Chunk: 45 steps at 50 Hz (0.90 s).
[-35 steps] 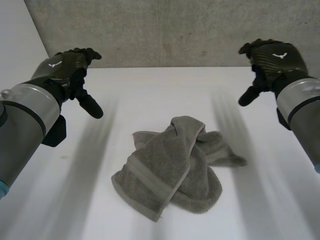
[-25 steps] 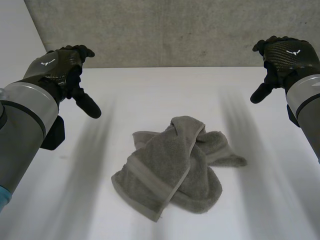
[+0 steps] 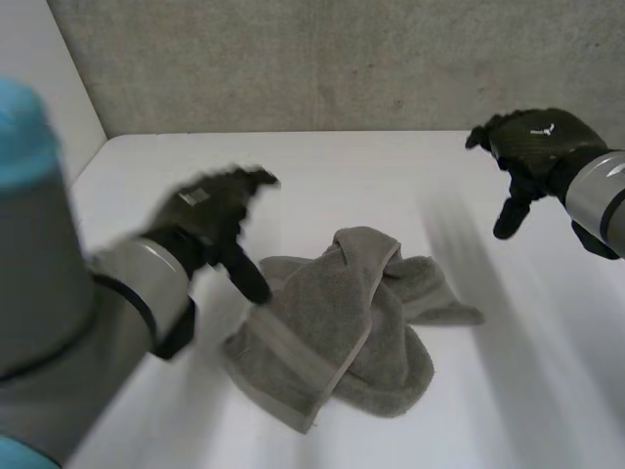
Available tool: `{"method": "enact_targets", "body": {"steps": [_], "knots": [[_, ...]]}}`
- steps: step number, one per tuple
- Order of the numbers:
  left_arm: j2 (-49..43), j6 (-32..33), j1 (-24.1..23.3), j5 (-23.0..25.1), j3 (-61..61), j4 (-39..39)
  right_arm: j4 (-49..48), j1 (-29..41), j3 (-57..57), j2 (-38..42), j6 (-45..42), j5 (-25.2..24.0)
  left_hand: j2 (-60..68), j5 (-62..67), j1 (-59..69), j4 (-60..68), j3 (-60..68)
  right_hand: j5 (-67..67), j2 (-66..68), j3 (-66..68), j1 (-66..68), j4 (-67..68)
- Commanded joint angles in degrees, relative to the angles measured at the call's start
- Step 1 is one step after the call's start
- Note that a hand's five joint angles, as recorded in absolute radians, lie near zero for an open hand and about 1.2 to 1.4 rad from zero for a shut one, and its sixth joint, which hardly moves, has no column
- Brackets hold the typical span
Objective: Fold the laundry
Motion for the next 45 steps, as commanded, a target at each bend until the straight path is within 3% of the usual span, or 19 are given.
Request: {"method": "enact_targets", "body": {"steps": [1, 10, 18, 29, 34, 39, 45], "knots": [[-9.4, -6.8, -6.5, 2.5, -3.1, 1.1, 5.6, -2.2, -2.1, 1.6, -4.3, -1.7, 2.5, 1.6, 2.5, 2.6, 2.5, -3.3, -3.3, -2.3, -2.3, -3.5], [-16.1, -9.9, -9.7, 1.1, -3.3, 5.7, 5.2, -2.6, -1.3, 2.0, -4.4, -2.1, 2.7, 1.8, 2.7, 2.8, 2.7, -3.3, -3.3, -2.3, -2.3, -3.5], [-21.9, -8.9, -10.6, -5.3, -2.6, 12.4, 3.9, -2.2, 0.0, 3.9, -4.6, -2.0, 3.8, 2.9, 3.9, 3.9, 3.9, -3.3, -3.3, -2.3, -2.3, -3.5], [-23.7, -7.1, -5.4, -5.4, -2.2, 13.1, 2.9, -1.8, 0.8, 7.2, -4.7, -1.8, 4.0, 3.1, 4.0, 4.1, 4.0, -3.3, -3.3, -2.3, -2.3, -3.5], [-24.7, -4.0, -4.1, -5.6, -2.4, 14.7, 0.6, 0.2, 1.3, 9.7, -4.4, -1.8, 14.3, 13.4, 14.3, 14.4, 14.3, -3.3, -3.3, -2.3, -2.3, -3.5], [-25.0, -3.3, -2.6, -5.6, -4.3, 18.6, -3.4, 1.0, 1.3, 12.9, -4.2, -2.2, 52.9, 52.0, 52.9, 53.0, 52.9, -3.3, -3.3, -2.3, -2.3, -3.5], [-21.9, -3.2, -2.4, -6.0, -5.4, 19.5, -9.3, 2.2, -0.4, 17.8, -3.8, -5.2, 66.1, 65.2, 66.1, 66.2, 66.1, -3.3, -3.3, -2.3, -2.3, -3.5]]}}
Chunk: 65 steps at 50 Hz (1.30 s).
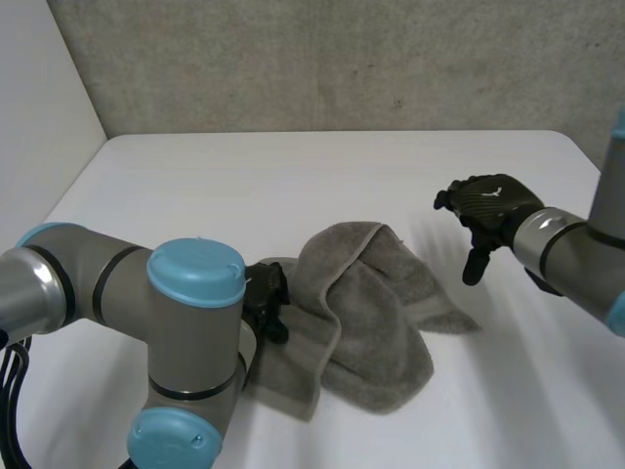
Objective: Fold the laundry
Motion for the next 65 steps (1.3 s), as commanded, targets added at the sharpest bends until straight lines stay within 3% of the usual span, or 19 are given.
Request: {"method": "enact_targets", "body": {"steps": [1, 13, 15, 16, 17, 18, 19, 26, 29, 31, 32, 34, 36, 41, 45, 50, 57, 61, 65], "knots": [[5.2, 0.1, 0.7, -0.4, -2.2, 1.8, -7.4, 1.5, -2.6, 6.5, 1.0, -4.1, 30.5, 30.8, 30.3, 30.5, 30.5, -3.3, -3.3, -2.3, -2.3, -3.5], [17.8, 0.7, 3.6, 0.1, -9.6, 2.0, -9.7, 4.0, -17.7, 21.0, 19.5, -10.9, 30.5, 30.8, 30.4, 30.5, 30.6, 0.0, 0.0, 1.0, 1.0, -0.2], [18.9, 0.8, 4.3, 0.2, -10.0, 2.0, -9.7, 5.1, -21.1, 24.9, 23.4, -12.6, 30.5, 30.8, 30.4, 30.5, 30.6, 23.2, 23.2, 24.2, 24.2, 23.0], [18.9, 0.8, 4.3, 0.2, -10.0, 2.0, -9.7, 5.1, -21.1, 24.9, 23.4, -12.6, 30.5, 30.8, 30.4, 30.5, 30.6, 23.3, 23.3, 24.4, 24.4, 23.2], [19.7, 1.1, 5.0, 0.2, -9.8, 2.0, -9.9, 5.7, -22.7, 26.3, 24.5, -13.1, 30.5, 30.8, 30.4, 30.5, 30.6, 47.5, 47.5, 48.5, 48.5, 47.3], [20.3, 1.6, 5.9, 0.3, -9.3, 2.0, -9.9, 5.7, -22.7, 26.3, 24.5, -13.1, 30.5, 30.8, 30.4, 30.5, 30.6, 47.7, 47.7, 48.8, 48.8, 47.6], [20.3, 1.7, 6.0, 0.3, -9.3, 2.0, -10.0, 5.7, -24.4, 27.5, 25.4, -13.4, 30.5, 30.8, 30.4, 30.5, 30.6, 66.5, 66.5, 67.5, 67.5, 66.3], [20.8, 9.0, 11.7, 6.4, -0.2, 2.4, -9.4, 5.7, -35.3, 29.6, 26.2, -15.2, 30.5, 30.8, 30.4, 30.5, 30.6, 66.7, 66.7, 67.7, 67.7, 66.5], [20.6, 11.3, 13.9, 9.7, 7.4, 2.4, -10.0, 5.7, -40.6, 28.1, 26.6, -13.5, 30.5, 30.8, 30.4, 30.5, 30.6, 66.7, 66.7, 67.7, 67.7, 66.5], [19.9, 12.0, 14.4, 11.1, 11.9, 2.7, -12.8, 5.7, -43.7, 23.3, 24.9, -6.9, 30.5, 30.8, 30.4, 30.5, 30.6, 66.7, 66.7, 67.7, 67.7, 66.5], [19.1, 12.4, 14.7, 12.1, 16.8, 3.6, -12.9, 5.7, -43.7, 23.3, 24.8, -6.9, 30.5, 30.8, 30.4, 30.5, 30.6, 66.7, 66.7, 67.7, 67.7, 66.5], [17.5, 12.4, 14.8, 12.9, 21.6, 5.1, -17.1, 5.7, -43.4, 20.2, 23.3, -3.1, 30.5, 30.8, 30.4, 30.5, 30.6, 66.7, 66.7, 67.7, 67.7, 66.5], [15.8, 12.4, 15.1, 13.3, 26.1, 6.8, -28.6, 5.8, -38.8, 13.3, 19.2, 1.3, 30.5, 30.8, 30.4, 30.5, 30.6, 66.7, 66.7, 67.7, 67.7, 66.5], [13.4, 12.4, 17.6, 13.7, 34.0, 11.1, -42.7, 5.7, -25.2, 1.6, 15.5, -0.9, 30.5, 30.8, 30.4, 30.5, 30.6, 66.7, 66.7, 67.7, 67.7, 66.5], [12.2, 12.4, 18.6, 13.8, 31.6, 12.4, -44.4, 5.7, -16.7, -2.9, 15.3, -5.0, 30.5, 30.8, 30.4, 30.5, 30.6, 66.7, 66.7, 67.7, 67.7, 66.5], [11.8, 12.5, 18.8, 15.5, 20.4, 12.6, -36.8, 6.3, -2.8, -4.5, 14.9, -11.3, 30.5, 30.8, 30.4, 30.5, 30.6, 66.7, 66.7, 67.7, 67.7, 66.5], [8.7, 13.6, 20.6, 21.6, 5.0, 12.5, -21.3, 7.1, 4.5, -0.1, 12.6, -12.1, 30.5, 30.8, 30.4, 30.5, 30.6, 66.7, 66.7, 67.7, 67.7, 66.5], [7.0, 20.9, 23.8, 24.0, -2.2, 9.9, -7.8, 8.5, 6.2, 4.5, 7.2, -12.4, 30.5, 30.8, 30.4, 30.5, 30.6, 66.7, 66.7, 67.7, 67.7, 66.5], [6.5, 27.1, 26.1, 24.3, -4.9, 7.3, -3.9, 8.7, 7.9, 5.2, 6.2, -13.6, 30.5, 30.8, 30.4, 30.5, 30.6, 66.7, 66.7, 67.7, 67.7, 66.5]]}}
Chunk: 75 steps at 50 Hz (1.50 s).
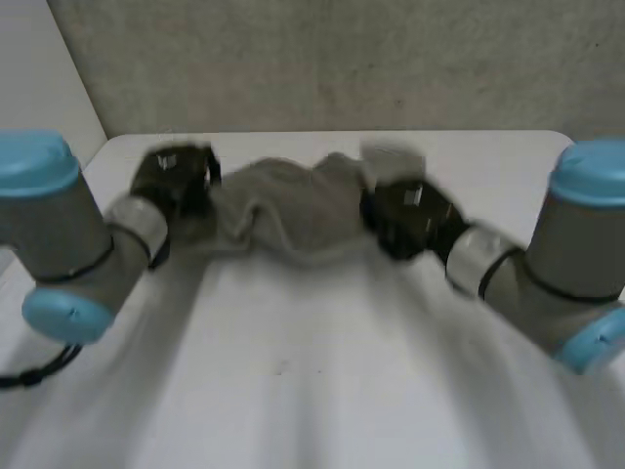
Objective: Fold the laundry
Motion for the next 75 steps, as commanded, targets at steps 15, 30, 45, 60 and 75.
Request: {"method": "enact_targets", "body": {"steps": [15, 30, 45, 60, 75], "knots": [[4.1, 18.2, 3.4, 2.6, -11.7, -13.9, -0.8, 0.8, 5.2, 2.5, 9.6, 2.5, -47.1, -46.9, -44.8, -47.4, -47.2, 13.7, 12.6, 12.2, 24.2, 11.9], [13.9, 1.9, -6.2, -6.3, -18.1, -12.8, -2.8, 0.7, 4.9, 3.1, 13.4, 5.6, -55.7, -55.5, -53.4, -56.0, -55.8, 13.7, 12.6, 12.2, 24.2, 11.9], [2.6, 0.0, -11.2, -16.8, -19.5, -0.3, -2.7, 0.7, 4.7, 2.1, 14.0, 5.5, -42.3, -42.0, -40.0, -42.5, -42.4, 13.7, 12.6, 12.2, 24.2, 11.9], [-5.1, 0.7, -11.1, -16.9, -14.3, 4.7, -2.7, 0.7, 4.8, 1.6, 14.0, 5.5, -28.5, -28.2, -26.1, -28.7, -28.5, 13.7, 12.6, 12.2, 24.2, 11.9], [3.1, 0.5, -8.5, -16.8, -14.2, 8.8, -0.9, -0.4, 1.4, -0.4, 8.6, 5.3, 10.5, 10.8, 12.9, 10.3, 10.5, 13.7, 12.6, 12.2, 24.2, 11.9]]}}
